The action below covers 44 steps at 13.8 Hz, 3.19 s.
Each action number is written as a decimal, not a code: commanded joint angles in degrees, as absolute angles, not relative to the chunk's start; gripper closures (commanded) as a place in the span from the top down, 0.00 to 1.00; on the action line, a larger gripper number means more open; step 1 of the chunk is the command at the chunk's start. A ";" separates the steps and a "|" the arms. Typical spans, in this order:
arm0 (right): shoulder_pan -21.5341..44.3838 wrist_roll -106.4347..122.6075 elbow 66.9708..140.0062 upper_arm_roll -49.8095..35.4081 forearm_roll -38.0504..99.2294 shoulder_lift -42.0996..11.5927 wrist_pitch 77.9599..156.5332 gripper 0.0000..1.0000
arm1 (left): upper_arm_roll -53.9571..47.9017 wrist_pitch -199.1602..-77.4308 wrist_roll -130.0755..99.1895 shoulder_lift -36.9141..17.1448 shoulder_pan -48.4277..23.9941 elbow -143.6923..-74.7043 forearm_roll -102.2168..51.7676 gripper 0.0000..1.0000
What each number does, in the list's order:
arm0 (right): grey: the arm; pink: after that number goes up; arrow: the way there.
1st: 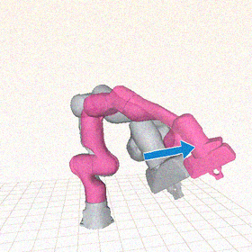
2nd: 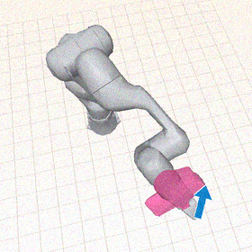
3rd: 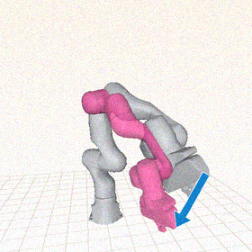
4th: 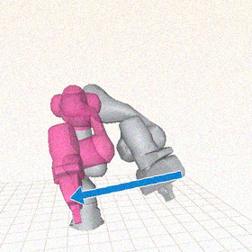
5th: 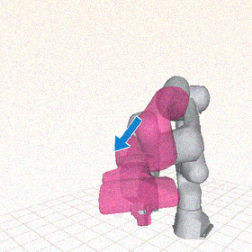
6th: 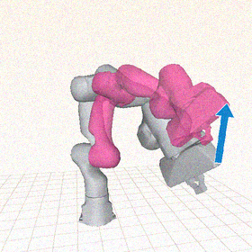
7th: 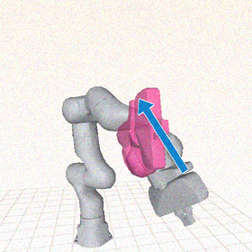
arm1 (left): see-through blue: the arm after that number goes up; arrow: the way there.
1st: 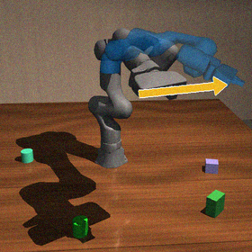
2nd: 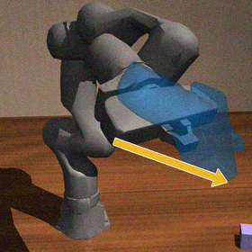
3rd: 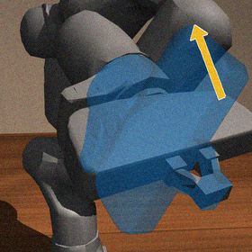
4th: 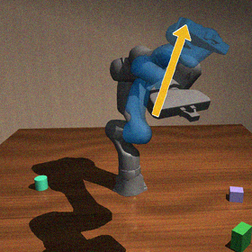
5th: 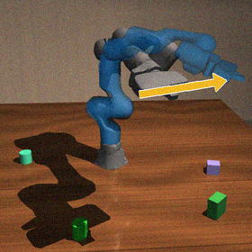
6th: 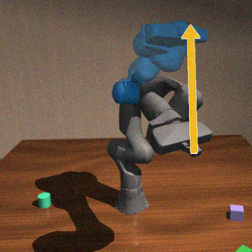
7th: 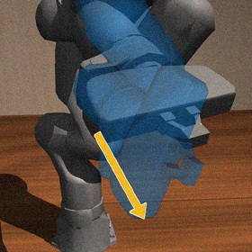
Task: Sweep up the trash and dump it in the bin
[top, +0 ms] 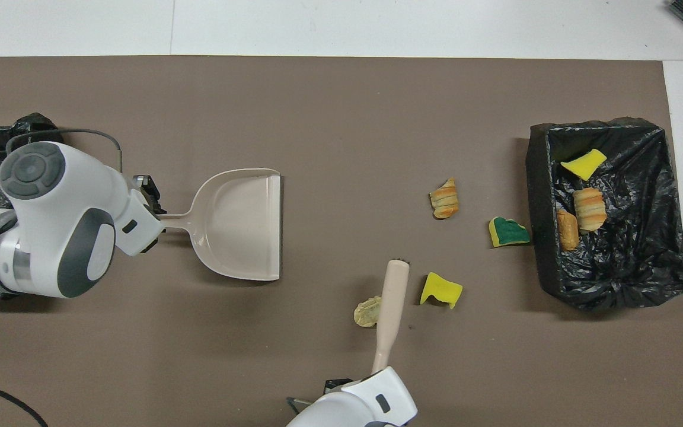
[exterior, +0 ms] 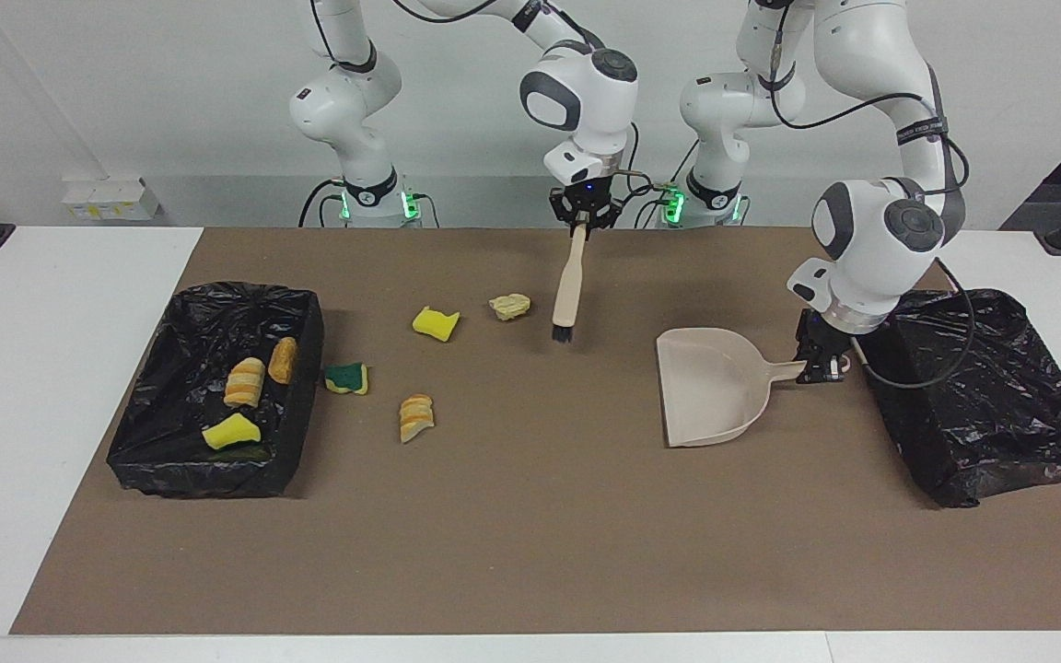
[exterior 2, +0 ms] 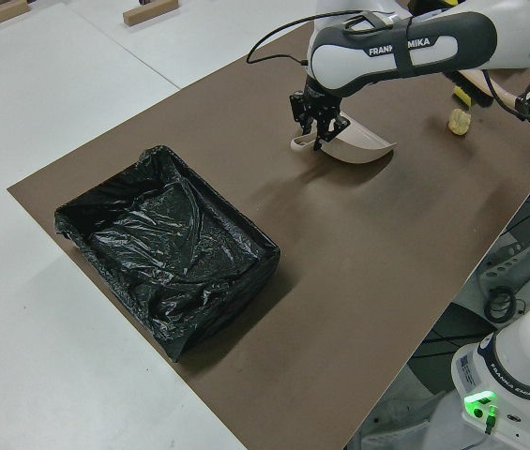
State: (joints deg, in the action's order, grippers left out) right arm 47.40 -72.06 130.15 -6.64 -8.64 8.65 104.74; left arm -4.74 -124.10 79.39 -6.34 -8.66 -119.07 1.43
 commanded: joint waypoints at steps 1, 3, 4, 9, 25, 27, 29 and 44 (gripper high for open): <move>41.94 -66.39 136.58 -7.03 -12.82 12.30 103.90 0.00 | -3.87 -123.92 76.21 -1.51 -12.82 -124.70 1.76 0.00; 37.03 -62.68 135.62 -7.12 -16.50 10.30 102.13 0.00 | -3.78 -124.62 71.31 1.04 -16.33 -128.48 2.02 0.00; 35.70 -60.23 135.27 -7.12 -19.83 9.76 102.04 0.00 | -3.78 -124.89 69.71 1.92 -17.74 -129.89 2.20 0.00; 25.94 -41.67 133.51 -7.12 -30.83 6.33 103.71 0.00 | -3.95 -124.62 61.36 6.14 -24.42 -135.15 4.04 0.00; 19.25 -45.17 142.73 -7.38 -46.67 6.42 109.51 0.00 | -5.71 -122.08 38.06 11.07 -31.38 -140.10 5.36 0.00; 19.86 -44.65 142.65 -7.47 -43.27 6.15 110.38 0.00 | -5.71 -122.17 38.06 11.07 -31.20 -140.10 5.45 0.00; 21.17 -44.12 142.47 -7.47 -38.17 6.15 111.09 0.00 | -5.71 -122.17 38.06 10.99 -30.94 -140.10 5.45 0.00; 30.32 -41.94 123.57 -7.30 -9.84 3.68 105.83 0.00 | -5.63 -122.26 38.06 10.90 -30.50 -140.10 5.36 0.00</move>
State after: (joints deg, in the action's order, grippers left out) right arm 31.16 -44.94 123.85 -7.37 -11.47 1.62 107.47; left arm -5.96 -122.48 39.73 9.49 -30.52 -138.75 3.79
